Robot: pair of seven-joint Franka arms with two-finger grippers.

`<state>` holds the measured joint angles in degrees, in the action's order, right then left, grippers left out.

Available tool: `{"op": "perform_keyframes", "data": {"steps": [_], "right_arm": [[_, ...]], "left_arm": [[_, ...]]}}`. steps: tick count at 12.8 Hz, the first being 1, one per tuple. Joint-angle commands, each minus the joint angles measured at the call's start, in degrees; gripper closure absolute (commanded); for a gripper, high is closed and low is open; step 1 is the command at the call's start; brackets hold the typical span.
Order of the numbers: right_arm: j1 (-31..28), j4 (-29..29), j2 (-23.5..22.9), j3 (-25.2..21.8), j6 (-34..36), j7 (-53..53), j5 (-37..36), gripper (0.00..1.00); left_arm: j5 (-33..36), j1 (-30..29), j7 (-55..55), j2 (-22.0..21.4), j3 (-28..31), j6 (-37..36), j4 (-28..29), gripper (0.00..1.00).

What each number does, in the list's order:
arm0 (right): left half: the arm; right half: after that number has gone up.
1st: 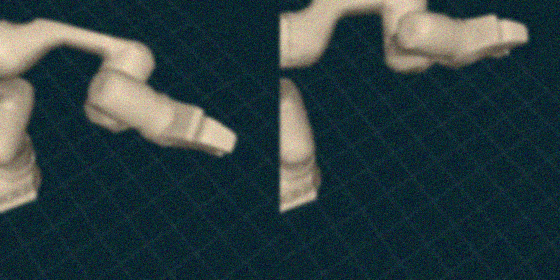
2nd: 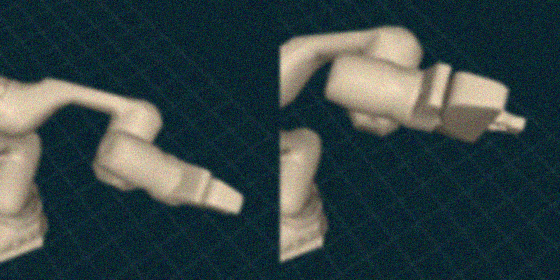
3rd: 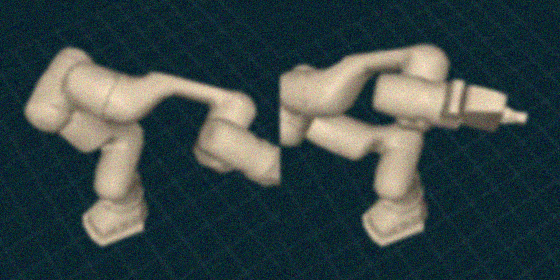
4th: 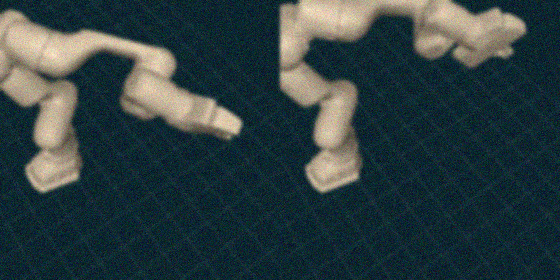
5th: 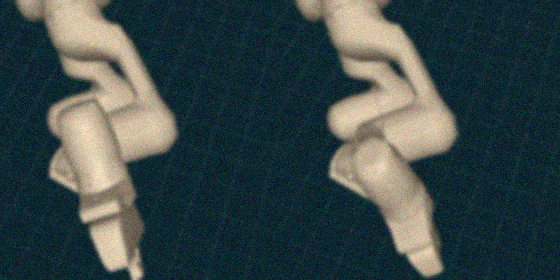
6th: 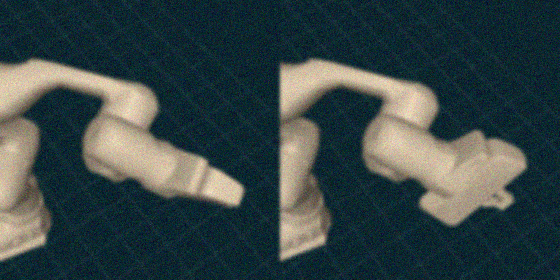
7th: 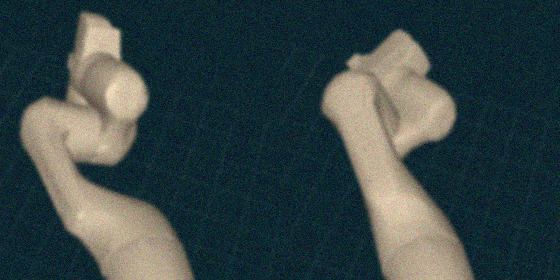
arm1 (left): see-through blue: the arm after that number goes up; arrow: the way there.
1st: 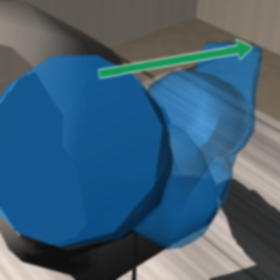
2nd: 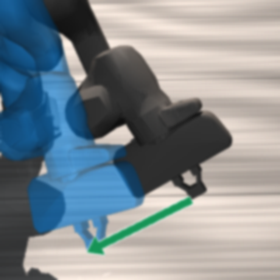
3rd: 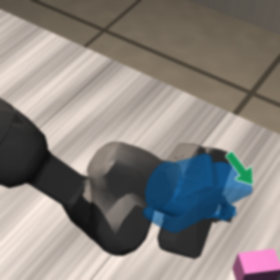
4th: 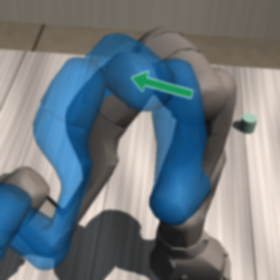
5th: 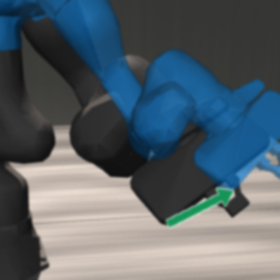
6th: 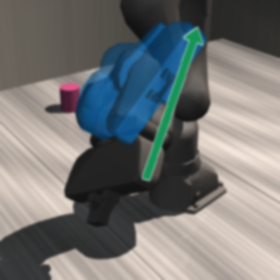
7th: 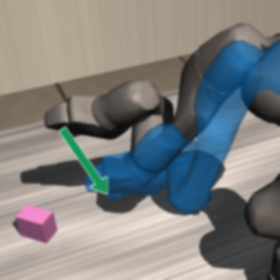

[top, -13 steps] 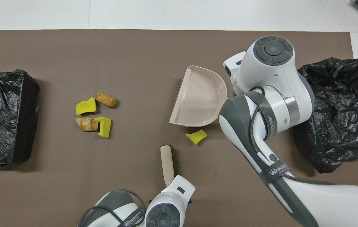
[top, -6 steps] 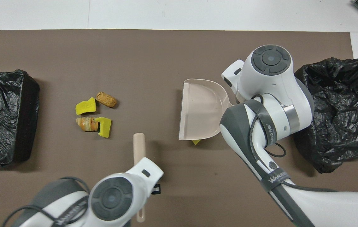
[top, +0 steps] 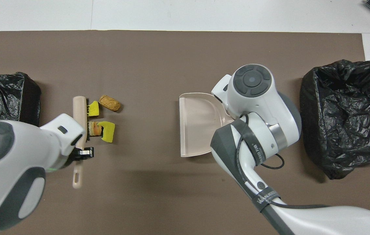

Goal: Sweep and dump trash in bin

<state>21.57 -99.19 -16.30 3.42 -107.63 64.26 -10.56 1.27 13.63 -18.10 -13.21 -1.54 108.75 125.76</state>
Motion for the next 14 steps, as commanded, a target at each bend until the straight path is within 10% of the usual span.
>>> {"op": "perform_keyframes", "data": {"steps": [1, 4, 14], "right_arm": [[2.1, -1.8, 0.2, 0.3, -2.8, 0.1, -1.8, 1.0], [4.6, -1.7, -1.4, 0.3, -3.9, -3.4, -4.6, 1.0], [6.8, -1.7, -3.9, 0.3, -6.6, -12.4, -4.8, 1.0]], "left_arm": [[1.3, -7.9, 8.1, 8.1, -0.9, -0.2, -8.7, 1.0], [6.4, -10.2, 10.1, 15.0, -0.9, 5.4, -8.8, 1.0], [-2.8, -3.9, 8.9, 11.8, -1.4, 15.4, 5.3, 1.0]]}}
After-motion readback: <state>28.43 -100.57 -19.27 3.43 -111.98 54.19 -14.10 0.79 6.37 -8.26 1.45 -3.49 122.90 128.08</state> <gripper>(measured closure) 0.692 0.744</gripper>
